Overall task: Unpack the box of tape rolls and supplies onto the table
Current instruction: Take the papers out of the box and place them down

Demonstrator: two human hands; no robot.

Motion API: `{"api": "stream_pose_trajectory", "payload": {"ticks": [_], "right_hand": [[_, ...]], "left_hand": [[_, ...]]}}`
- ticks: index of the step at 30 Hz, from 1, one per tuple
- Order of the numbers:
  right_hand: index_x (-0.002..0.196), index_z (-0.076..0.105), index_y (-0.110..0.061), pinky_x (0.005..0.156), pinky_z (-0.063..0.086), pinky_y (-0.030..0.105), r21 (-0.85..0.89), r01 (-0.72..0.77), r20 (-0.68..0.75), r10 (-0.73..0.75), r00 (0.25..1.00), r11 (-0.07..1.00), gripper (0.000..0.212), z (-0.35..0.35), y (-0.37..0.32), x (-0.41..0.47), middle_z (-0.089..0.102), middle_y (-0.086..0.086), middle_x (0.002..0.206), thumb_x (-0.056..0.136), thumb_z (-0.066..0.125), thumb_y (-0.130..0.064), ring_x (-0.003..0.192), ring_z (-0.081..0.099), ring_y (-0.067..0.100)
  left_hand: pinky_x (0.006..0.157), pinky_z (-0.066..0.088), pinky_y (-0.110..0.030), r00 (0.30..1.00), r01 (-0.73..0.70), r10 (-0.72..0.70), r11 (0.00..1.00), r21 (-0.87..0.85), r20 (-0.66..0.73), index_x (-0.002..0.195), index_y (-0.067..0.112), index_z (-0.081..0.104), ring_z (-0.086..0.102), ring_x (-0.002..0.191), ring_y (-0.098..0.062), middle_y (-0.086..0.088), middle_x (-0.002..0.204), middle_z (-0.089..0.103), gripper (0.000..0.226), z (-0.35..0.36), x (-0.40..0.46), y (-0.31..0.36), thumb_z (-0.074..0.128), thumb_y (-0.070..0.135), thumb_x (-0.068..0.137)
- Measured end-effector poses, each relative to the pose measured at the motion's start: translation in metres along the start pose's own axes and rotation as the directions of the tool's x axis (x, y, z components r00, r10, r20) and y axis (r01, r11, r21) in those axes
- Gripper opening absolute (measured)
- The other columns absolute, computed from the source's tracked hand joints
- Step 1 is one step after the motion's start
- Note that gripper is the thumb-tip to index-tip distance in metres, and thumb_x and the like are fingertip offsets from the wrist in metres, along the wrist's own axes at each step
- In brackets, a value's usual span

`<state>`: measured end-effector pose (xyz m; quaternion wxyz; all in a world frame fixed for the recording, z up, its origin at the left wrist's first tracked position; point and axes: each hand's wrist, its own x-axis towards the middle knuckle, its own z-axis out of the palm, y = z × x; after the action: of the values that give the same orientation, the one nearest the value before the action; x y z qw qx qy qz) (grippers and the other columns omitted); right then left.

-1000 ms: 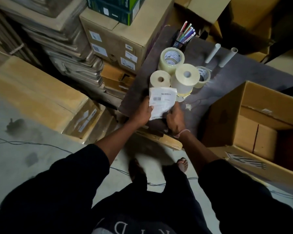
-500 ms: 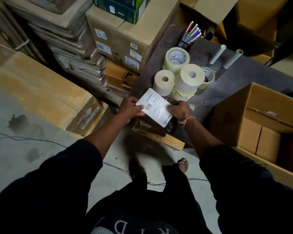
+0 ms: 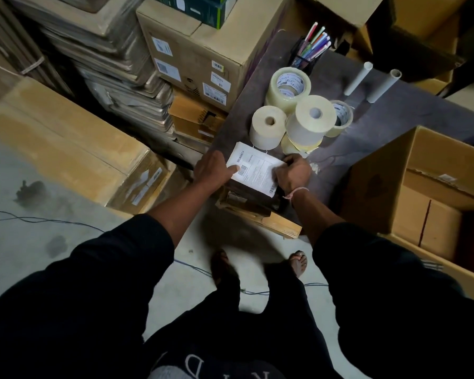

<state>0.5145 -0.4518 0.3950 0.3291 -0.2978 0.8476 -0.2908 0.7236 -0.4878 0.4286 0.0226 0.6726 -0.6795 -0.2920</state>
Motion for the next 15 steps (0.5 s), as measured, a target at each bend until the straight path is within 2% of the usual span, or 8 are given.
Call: {"api": "stream_pose_trajectory", "payload": {"ticks": [3, 7, 9, 11, 13, 14, 15], "right_hand": [[0.102, 0.069, -0.015, 0.086, 0.059, 0.033, -0.028, 0.064, -0.032, -0.065, 0.997, 0.998, 0.03, -0.017, -0.014, -0.02, 0.072, 0.003, 0.101, 0.074, 0.077, -0.011, 0.093, 0.066, 0.02], [0.095, 0.066, -0.015, 0.083, 0.059, 0.038, -0.007, 0.112, -0.05, -0.113, 0.992, 0.994, 0.026, -0.042, -0.02, -0.028, 0.071, 0.004, 0.096, 0.071, 0.071, -0.007, 0.091, 0.065, 0.022], [0.087, 0.065, -0.015, 0.079, 0.06, 0.039, 0.006, 0.174, -0.066, -0.173, 0.983, 0.985, 0.019, -0.057, -0.028, -0.031, 0.071, 0.003, 0.09, 0.07, 0.067, -0.008, 0.087, 0.066, 0.022], [0.082, 0.065, -0.016, 0.073, 0.059, 0.034, 0.037, 0.245, -0.097, -0.241, 0.966, 0.969, 0.009, -0.077, -0.044, -0.037, 0.072, 0.001, 0.085, 0.073, 0.065, -0.014, 0.081, 0.067, 0.018], [0.081, 0.063, -0.017, 0.067, 0.053, 0.022, 0.074, 0.3, -0.148, -0.287, 0.947, 0.951, 0.002, -0.098, -0.06, -0.038, 0.07, -0.001, 0.082, 0.081, 0.06, -0.016, 0.074, 0.065, 0.012], [0.081, 0.062, -0.019, 0.067, 0.052, 0.019, 0.09, 0.329, -0.175, -0.311, 0.934, 0.94, 0.006, -0.108, -0.068, -0.037, 0.07, -0.001, 0.082, 0.084, 0.058, -0.016, 0.074, 0.065, 0.012], [0.081, 0.061, -0.022, 0.07, 0.053, 0.022, 0.103, 0.358, -0.208, -0.332, 0.92, 0.928, 0.01, -0.119, -0.075, -0.034, 0.07, -0.001, 0.083, 0.085, 0.056, -0.015, 0.077, 0.066, 0.014]], "left_hand": [[0.069, 0.041, -0.035, 1.0, -0.02, 0.02, 0.999, 0.039, 0.003, 0.102, 0.007, 0.062, 0.066, 0.098, -0.03, -0.013, 0.107, 0.068, 0.045, -0.011, -0.002, 0.004, 0.072, 0.048, 0.087], [0.073, 0.047, -0.036, 0.997, -0.073, 0.073, 0.997, 0.018, -0.008, 0.102, 0.011, 0.063, 0.064, 0.097, -0.027, -0.008, 0.104, 0.068, 0.034, -0.031, -0.003, 0.015, 0.073, 0.04, 0.088], [0.076, 0.051, -0.036, 0.984, -0.164, 0.17, 0.982, -0.097, 0.058, 0.097, 0.016, 0.064, 0.064, 0.094, -0.022, -0.003, 0.099, 0.068, 0.023, -0.04, -0.003, 0.026, 0.072, 0.035, 0.088], [0.075, 0.058, -0.039, 0.949, -0.262, 0.295, 0.935, -0.239, 0.113, 0.093, 0.021, 0.066, 0.066, 0.088, -0.018, 0.003, 0.092, 0.069, 0.016, -0.048, -0.004, 0.041, 0.072, 0.035, 0.087], [0.069, 0.061, -0.042, 0.916, -0.326, 0.385, 0.879, -0.348, 0.116, 0.088, 0.022, 0.067, 0.067, 0.08, -0.015, 0.004, 0.087, 0.071, 0.008, -0.056, -0.003, 0.06, 0.07, 0.029, 0.088], [0.064, 0.06, -0.041, 0.907, -0.34, 0.409, 0.854, -0.393, 0.104, 0.085, 0.024, 0.067, 0.066, 0.075, -0.014, 0.004, 0.086, 0.071, 0.006, -0.059, -0.002, 0.07, 0.069, 0.026, 0.089], [0.061, 0.058, -0.037, 0.9, -0.352, 0.426, 0.832, -0.429, 0.088, 0.083, 0.026, 0.066, 0.065, 0.073, -0.012, 0.003, 0.087, 0.072, 0.007, -0.062, -0.001, 0.082, 0.069, 0.026, 0.089]]}}
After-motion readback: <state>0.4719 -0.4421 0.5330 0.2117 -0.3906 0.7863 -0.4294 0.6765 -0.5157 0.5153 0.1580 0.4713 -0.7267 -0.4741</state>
